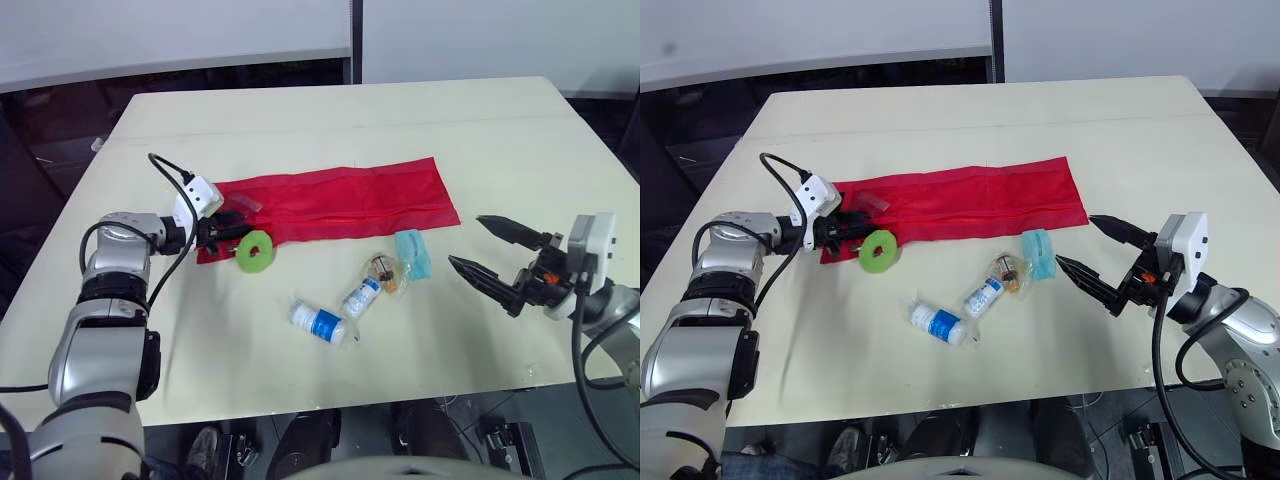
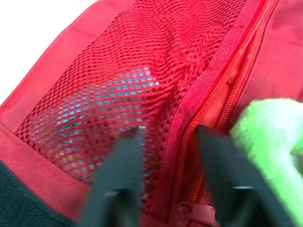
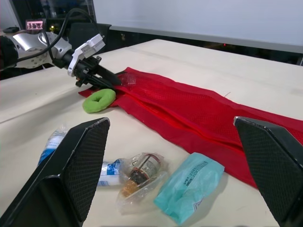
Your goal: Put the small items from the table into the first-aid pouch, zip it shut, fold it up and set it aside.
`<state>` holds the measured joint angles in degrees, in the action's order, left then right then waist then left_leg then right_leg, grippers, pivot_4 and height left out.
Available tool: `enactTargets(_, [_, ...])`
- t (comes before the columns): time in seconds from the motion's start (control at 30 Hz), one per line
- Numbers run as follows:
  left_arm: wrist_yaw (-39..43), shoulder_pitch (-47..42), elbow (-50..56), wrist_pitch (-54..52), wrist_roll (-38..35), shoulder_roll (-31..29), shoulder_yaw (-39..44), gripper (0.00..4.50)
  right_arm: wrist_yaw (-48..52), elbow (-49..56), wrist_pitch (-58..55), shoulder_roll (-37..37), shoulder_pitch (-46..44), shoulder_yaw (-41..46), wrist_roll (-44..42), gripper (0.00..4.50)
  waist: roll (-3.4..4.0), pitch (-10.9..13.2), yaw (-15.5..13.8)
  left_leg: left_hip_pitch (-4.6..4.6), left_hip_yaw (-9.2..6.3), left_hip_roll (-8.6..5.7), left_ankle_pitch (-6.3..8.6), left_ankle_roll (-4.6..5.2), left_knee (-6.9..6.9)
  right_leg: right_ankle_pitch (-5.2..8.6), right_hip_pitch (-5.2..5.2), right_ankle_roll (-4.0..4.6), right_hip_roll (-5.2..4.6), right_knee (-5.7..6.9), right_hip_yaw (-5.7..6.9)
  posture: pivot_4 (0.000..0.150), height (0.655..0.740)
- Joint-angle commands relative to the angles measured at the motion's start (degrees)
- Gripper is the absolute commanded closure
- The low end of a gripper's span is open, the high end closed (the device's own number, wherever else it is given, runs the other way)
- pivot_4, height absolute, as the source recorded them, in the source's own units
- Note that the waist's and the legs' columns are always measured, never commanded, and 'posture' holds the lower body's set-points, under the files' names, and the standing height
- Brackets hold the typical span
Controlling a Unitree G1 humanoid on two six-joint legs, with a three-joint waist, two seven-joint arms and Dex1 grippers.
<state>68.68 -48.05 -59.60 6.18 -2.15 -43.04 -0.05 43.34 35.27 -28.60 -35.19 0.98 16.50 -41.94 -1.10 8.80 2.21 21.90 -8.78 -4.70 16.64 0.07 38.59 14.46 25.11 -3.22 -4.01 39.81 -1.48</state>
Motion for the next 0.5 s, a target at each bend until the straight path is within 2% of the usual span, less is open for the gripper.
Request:
enactTargets(0.03, [4.75,-1.80,1.87,-1.62,-2.14,-1.52,1.38,0.65,-0.31,2.59,1.05,-0.49,-0.08,-0.04,-0.59,0.00,0.00,0.00,0.02,0.00,0.00,0.00,0.00,0.00,0.00,0.00,0.00,0.00,0.00,0.00,0.00,0.150,0.7368])
enactTargets(0.07, [6.18,-2.55,2.29,-2.95,-2.74,-1.70,1.65,0.20,-0.52,2.87,0.90,-0.39,-0.19,-0.31,-0.81,0.00,0.00,0.00,0.03,0.00,0.00,0.00,0.00,0.00,0.00,0.00,0.00,0.00,0.00,0.00,0.00,0.150,0.7368])
enactTargets(0.1, [7.17,-3.09,2.71,-4.03,-3.12,-1.74,1.78,0.07,-0.68,3.06,0.80,-0.34,-0.29,-0.54,-0.96,0.00,-0.01,0.01,0.02,0.01,0.00,0.00,0.00,-0.01,0.01,0.00,0.00,0.00,0.01,0.00,0.01,0.150,0.7368])
enactTargets(0.23, [10.09,-1.80,8.39,-5.07,-3.64,0.72,-0.15,0.07,-1.05,3.20,0.60,-0.18,-0.89,-1.71,-1.33,0.00,-0.02,0.01,0.01,0.04,-0.04,-0.01,-0.01,-0.01,0.06,0.00,-0.01,0.00,0.00,0.00,0.05,0.150,0.7368])
enactTargets(0.37, [5.96,-0.83,15.06,-5.67,-2.91,6.23,-1.62,0.07,-1.98,2.75,0.95,-0.28,-1.47,-2.92,-0.10,0.00,-0.03,0.02,-0.27,0.03,-0.11,-0.01,-0.08,-0.14,0.11,0.00,-0.10,0.00,-0.02,-0.01,0.10,0.150,0.7368])
enactTargets(0.5, [1.64,-1.71,16.56,-5.65,-1.10,11.32,-3.79,0.07,-1.83,3.19,0.79,-1.00,-1.63,-3.52,0.25,0.00,-0.05,0.03,-0.35,0.02,-0.22,-0.02,-0.08,-0.14,0.23,0.00,-0.20,0.00,-0.02,-0.03,0.21,0.150,0.7368])
